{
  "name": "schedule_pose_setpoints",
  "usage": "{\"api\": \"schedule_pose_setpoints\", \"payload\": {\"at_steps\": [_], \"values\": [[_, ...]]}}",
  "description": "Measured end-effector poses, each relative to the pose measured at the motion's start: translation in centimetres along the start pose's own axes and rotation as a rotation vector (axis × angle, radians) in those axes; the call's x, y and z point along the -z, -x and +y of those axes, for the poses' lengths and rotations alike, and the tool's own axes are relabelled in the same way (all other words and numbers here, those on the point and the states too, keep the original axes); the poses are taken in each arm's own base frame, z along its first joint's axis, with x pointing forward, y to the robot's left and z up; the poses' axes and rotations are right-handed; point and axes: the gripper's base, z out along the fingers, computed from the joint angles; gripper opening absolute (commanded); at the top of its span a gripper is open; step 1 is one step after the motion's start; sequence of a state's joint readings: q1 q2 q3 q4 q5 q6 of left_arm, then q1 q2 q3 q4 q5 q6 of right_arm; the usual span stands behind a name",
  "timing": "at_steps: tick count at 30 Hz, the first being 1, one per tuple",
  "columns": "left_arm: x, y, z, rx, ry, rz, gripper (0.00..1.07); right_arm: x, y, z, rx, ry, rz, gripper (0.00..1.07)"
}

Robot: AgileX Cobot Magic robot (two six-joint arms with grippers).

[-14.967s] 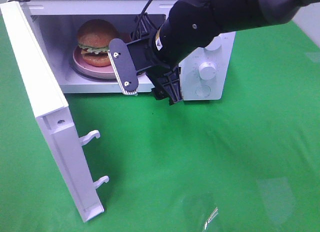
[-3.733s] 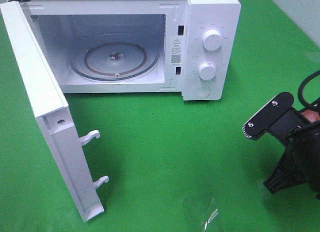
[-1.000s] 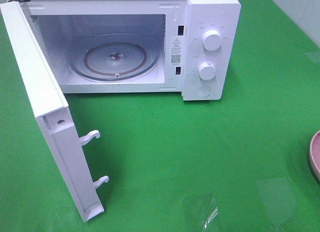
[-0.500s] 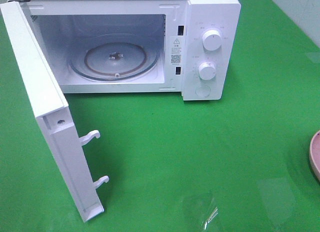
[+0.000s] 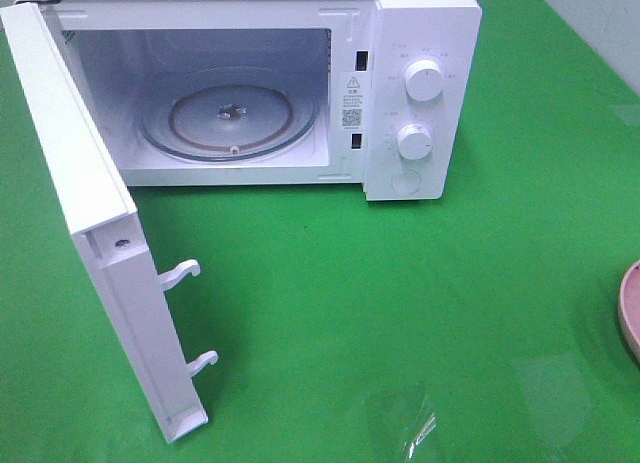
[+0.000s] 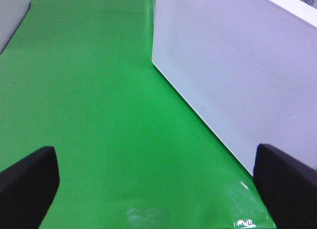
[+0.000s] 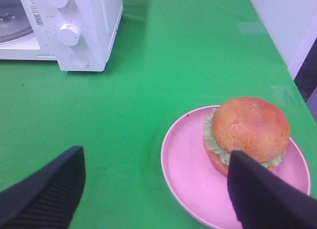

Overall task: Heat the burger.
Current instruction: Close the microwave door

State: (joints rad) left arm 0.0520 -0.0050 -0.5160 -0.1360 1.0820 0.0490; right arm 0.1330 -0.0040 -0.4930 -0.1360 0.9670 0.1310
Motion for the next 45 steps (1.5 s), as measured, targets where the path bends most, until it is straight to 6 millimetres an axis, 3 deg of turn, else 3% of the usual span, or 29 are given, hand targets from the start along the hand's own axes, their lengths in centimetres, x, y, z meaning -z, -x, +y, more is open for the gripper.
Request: {"api": "schedule_pose_setpoints", "payload": {"at_steps": [45], "values": [[0.0, 0.0, -0.02, 0.001, -0.003, 0.0, 1.0, 0.0, 0.0, 0.0, 0.0, 0.0, 0.0, 0.76]]}}
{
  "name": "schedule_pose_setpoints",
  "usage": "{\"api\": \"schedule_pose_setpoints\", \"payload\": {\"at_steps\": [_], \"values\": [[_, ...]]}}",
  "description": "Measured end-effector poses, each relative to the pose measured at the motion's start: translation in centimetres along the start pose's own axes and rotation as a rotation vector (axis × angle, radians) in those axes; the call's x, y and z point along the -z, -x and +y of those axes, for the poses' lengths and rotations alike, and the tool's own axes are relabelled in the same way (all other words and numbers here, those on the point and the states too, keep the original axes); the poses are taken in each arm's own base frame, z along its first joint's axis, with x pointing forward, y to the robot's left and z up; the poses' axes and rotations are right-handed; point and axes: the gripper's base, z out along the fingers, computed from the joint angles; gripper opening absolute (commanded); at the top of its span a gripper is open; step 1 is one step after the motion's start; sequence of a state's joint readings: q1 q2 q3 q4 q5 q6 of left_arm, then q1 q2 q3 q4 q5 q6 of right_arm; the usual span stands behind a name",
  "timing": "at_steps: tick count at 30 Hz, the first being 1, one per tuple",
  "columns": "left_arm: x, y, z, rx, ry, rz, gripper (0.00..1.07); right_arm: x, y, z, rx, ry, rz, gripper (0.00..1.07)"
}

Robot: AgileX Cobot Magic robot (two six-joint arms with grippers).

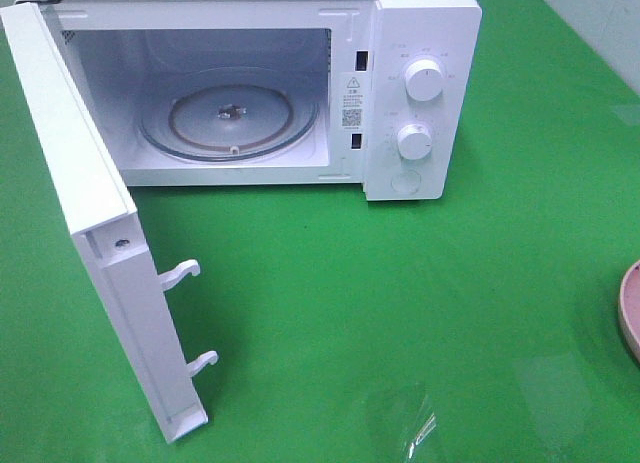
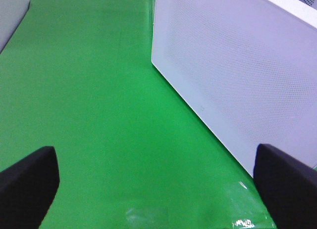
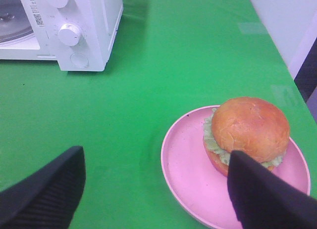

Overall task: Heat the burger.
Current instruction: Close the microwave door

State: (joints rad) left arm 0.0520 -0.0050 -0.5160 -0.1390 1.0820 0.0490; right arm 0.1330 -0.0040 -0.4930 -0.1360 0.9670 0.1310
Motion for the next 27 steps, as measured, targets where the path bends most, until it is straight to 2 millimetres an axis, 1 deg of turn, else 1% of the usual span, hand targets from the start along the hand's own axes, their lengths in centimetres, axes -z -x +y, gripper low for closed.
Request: {"api": "schedule_pose_setpoints", "payload": {"at_steps": [3, 4, 5, 6, 7, 8, 11, 12, 13, 14, 15, 16, 17, 18, 19, 20, 21, 22, 23, 25, 26, 27], "values": [[0.0, 0.1, 0.0, 0.003, -0.001, -0.002, 1.0, 0.0, 0.0, 0.0, 0.0, 0.0, 0.0, 0.76], [0.2, 0.5, 0.0, 0.003, 0.0, -0.019, 0.99, 0.0, 0.0, 0.0, 0.0, 0.0, 0.0, 0.76], [0.2, 0.5, 0.0, 0.003, 0.0, -0.019, 0.99, 0.0, 0.0, 0.0, 0.0, 0.0, 0.0, 0.76], [0.3, 1.1, 0.0, 0.002, 0.005, -0.051, 0.97, 0.0, 0.0, 0.0, 0.0, 0.0, 0.0, 0.76], [0.3, 1.1, 0.0, 0.002, 0.005, -0.051, 0.97, 0.0, 0.0, 0.0, 0.0, 0.0, 0.0, 0.76], [0.2, 1.6, 0.1, -0.004, 0.018, -0.08, 0.93, 0.0, 0.0, 0.0, 0.0, 0.0, 0.0, 0.76], [0.1, 1.8, 0.2, -0.009, 0.029, -0.086, 0.91, 0.0, 0.0, 0.0, 0.0, 0.0, 0.0, 0.76], [-0.3, 2.4, 0.5, -0.021, 0.054, -0.095, 0.84, 0.0, 0.0, 0.0, 0.0, 0.0, 0.0, 0.76], [-0.3, 2.4, 0.5, -0.021, 0.054, -0.095, 0.84, 0.0, 0.0, 0.0, 0.0, 0.0, 0.0, 0.76], [-0.7, 2.9, 0.7, -0.033, 0.075, -0.103, 0.75, 0.0, 0.0, 0.0, 0.0, 0.0, 0.0, 0.76], [-0.7, 2.9, 0.7, -0.033, 0.075, -0.103, 0.75, 0.0, 0.0, 0.0, 0.0, 0.0, 0.0, 0.76], [-1.1, 3.4, 0.9, -0.045, 0.093, -0.112, 0.65, 0.0, 0.0, 0.0, 0.0, 0.0, 0.0, 0.76], [-1.1, 3.4, 0.9, -0.045, 0.093, -0.112, 0.65, 0.0, 0.0, 0.0, 0.0, 0.0, 0.0, 0.76], [-1.7, 4.1, 1.1, -0.052, 0.104, -0.118, 0.55, 0.0, 0.0, 0.0, 0.0, 0.0, 0.0, 0.76], [-1.7, 4.1, 1.1, -0.052, 0.104, -0.118, 0.55, 0.0, 0.0, 0.0, 0.0, 0.0, 0.0, 0.76], [-2.6, 5.0, 1.3, -0.06, 0.114, -0.123, 0.44, 0.0, 0.0, 0.0, 0.0, 0.0, 0.0, 0.76], [-2.6, 5.0, 1.3, -0.06, 0.114, -0.123, 0.44, 0.0, 0.0, 0.0, 0.0, 0.0, 0.0, 0.76], [-3.0, 5.2, 1.3, -0.06, 0.115, -0.121, 0.34, 0.0, 0.0, 0.0, 0.0, 0.0, 0.0, 0.76], [-3.0, 5.2, 1.3, -0.06, 0.115, -0.121, 0.34, 0.0, 0.0, 0.0, 0.0, 0.0, 0.0, 0.76], [-4.9, 5.6, 1.6, -0.055, 0.115, -0.11, 0.11, 0.0, 0.0, 0.0, 0.0, 0.0, 0.001, 0.76], [-4.9, 5.6, 1.6, -0.055, 0.115, -0.11, 0.11, 0.0, 0.0, 0.0, 0.0, 0.0, 0.001, 0.76], [-5.8, 5.5, 1.7, -0.055, 0.116, -0.102, 0.03, 0.0, 0.0, 0.0, 0.0, 0.0, 0.001, 0.76]]}}
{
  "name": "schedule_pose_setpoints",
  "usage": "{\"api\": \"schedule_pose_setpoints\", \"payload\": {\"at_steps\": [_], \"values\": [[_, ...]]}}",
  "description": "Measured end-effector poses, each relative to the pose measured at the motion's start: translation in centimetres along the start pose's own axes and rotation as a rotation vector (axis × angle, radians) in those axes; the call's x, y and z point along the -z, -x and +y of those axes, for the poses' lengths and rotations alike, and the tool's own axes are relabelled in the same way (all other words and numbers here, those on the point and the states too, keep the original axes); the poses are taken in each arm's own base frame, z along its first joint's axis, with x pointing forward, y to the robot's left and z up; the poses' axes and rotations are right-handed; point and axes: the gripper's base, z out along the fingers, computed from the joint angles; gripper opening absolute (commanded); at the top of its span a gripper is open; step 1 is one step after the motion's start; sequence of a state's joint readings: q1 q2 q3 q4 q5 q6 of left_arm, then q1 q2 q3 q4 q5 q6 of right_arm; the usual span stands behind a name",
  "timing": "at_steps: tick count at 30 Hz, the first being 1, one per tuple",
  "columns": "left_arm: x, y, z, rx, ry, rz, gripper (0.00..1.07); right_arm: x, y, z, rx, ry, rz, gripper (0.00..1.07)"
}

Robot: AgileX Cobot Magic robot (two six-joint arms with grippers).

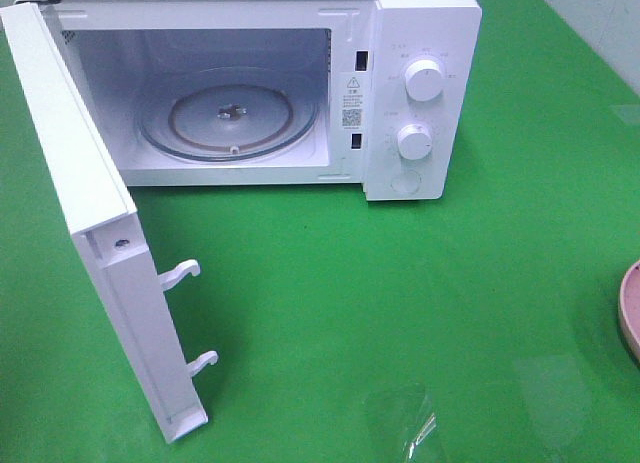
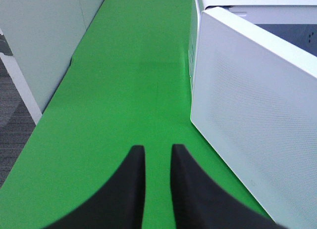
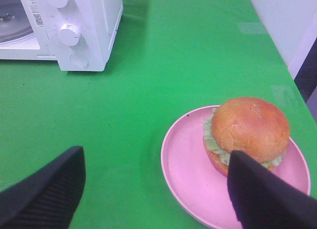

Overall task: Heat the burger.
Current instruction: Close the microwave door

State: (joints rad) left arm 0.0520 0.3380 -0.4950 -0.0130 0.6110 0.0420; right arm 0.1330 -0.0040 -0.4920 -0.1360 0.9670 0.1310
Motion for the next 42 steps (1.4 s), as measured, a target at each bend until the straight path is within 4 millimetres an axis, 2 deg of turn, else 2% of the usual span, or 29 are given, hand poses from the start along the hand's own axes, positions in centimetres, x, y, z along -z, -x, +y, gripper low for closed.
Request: {"api": "schedule_pose_setpoints", "payload": {"at_steps": [1, 2, 6, 15, 22, 24, 29, 33, 42], "values": [[0.0, 0.0, 0.0, 0.0, 0.0, 0.0, 0.03, 0.0, 0.0, 0.0, 0.0, 0.0, 0.0, 0.76], [-1.0, -0.4, 0.0, 0.0, 0.001, 0.001, 0.0, 0.0, 0.0, 0.0, 0.0, 0.0, 0.0, 0.76], [-2.5, -1.1, 0.0, 0.002, 0.003, -0.037, 0.0, 0.0, 0.0, 0.0, 0.0, 0.0, 0.0, 0.76], [-4.9, -3.3, 0.0, 0.005, 0.005, -0.041, 0.0, 0.0, 0.0, 0.0, 0.0, 0.0, 0.0, 0.76], [-5.6, -3.2, 0.0, 0.006, 0.007, -0.072, 0.0, 0.0, 0.0, 0.0, 0.0, 0.0, 0.0, 0.76], [-6.6, -3.8, 0.0, 0.006, 0.006, -0.03, 0.0, 0.0, 0.0, 0.0, 0.0, 0.0, 0.0, 0.76], [-7.7, -4.0, 0.0, 0.006, 0.006, 0.006, 0.0, 0.0, 0.0, 0.0, 0.0, 0.0, 0.0, 0.76], [-9.9, -4.1, 0.0, 0.006, 0.008, 0.02, 0.0, 0.0, 0.0, 0.0, 0.0, 0.0, 0.0, 0.76], [-11.9, -4.8, 0.0, 0.006, 0.008, 0.07, 0.0, 0.0, 0.0, 0.0, 0.0, 0.0, 0.0, 0.76]]}}
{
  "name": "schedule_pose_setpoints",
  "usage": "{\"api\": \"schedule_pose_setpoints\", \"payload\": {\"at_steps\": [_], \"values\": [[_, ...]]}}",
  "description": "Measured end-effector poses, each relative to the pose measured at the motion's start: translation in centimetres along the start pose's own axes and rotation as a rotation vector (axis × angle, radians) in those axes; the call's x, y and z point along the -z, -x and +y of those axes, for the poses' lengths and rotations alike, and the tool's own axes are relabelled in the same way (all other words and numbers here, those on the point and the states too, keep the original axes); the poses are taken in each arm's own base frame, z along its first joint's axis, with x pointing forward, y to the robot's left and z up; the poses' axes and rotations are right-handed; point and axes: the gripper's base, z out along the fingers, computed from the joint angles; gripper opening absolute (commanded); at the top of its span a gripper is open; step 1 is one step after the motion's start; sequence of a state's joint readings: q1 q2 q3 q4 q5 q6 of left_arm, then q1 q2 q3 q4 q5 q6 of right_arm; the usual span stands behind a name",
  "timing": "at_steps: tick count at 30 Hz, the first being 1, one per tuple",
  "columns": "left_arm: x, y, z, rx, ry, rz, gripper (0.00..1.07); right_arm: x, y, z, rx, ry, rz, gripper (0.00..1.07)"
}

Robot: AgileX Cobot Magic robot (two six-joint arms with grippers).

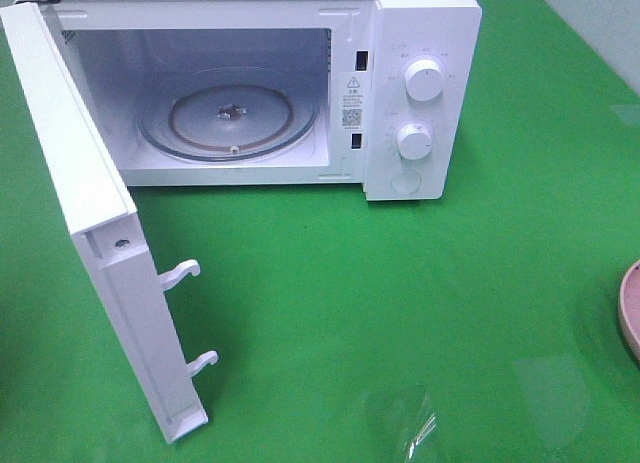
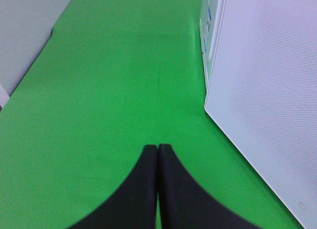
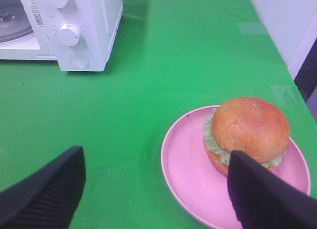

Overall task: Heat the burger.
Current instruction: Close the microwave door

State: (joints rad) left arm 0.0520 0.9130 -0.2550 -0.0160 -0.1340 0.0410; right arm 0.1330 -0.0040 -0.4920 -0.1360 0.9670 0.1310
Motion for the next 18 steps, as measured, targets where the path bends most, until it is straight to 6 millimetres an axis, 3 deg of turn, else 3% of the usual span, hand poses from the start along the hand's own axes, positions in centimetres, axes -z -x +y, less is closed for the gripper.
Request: {"api": "schedule_pose_setpoints", "payload": {"at_steps": [5, 13, 18], "values": [[-1.2, -0.3, 0.0, 0.01, 0.001, 0.009, 0.0, 0.0, 0.0, 0.0, 0.0, 0.0, 0.0, 0.76], [-2.8, 0.4, -0.2, 0.105, -0.03, -0.119, 0.0, 0.0, 0.0, 0.0, -0.001, 0.001, 0.0, 0.76], [-3.2, 0.2, -0.8, 0.061, -0.086, -0.098, 0.0, 0.0, 0.0, 0.0, -0.001, 0.001, 0.0, 0.76]]}}
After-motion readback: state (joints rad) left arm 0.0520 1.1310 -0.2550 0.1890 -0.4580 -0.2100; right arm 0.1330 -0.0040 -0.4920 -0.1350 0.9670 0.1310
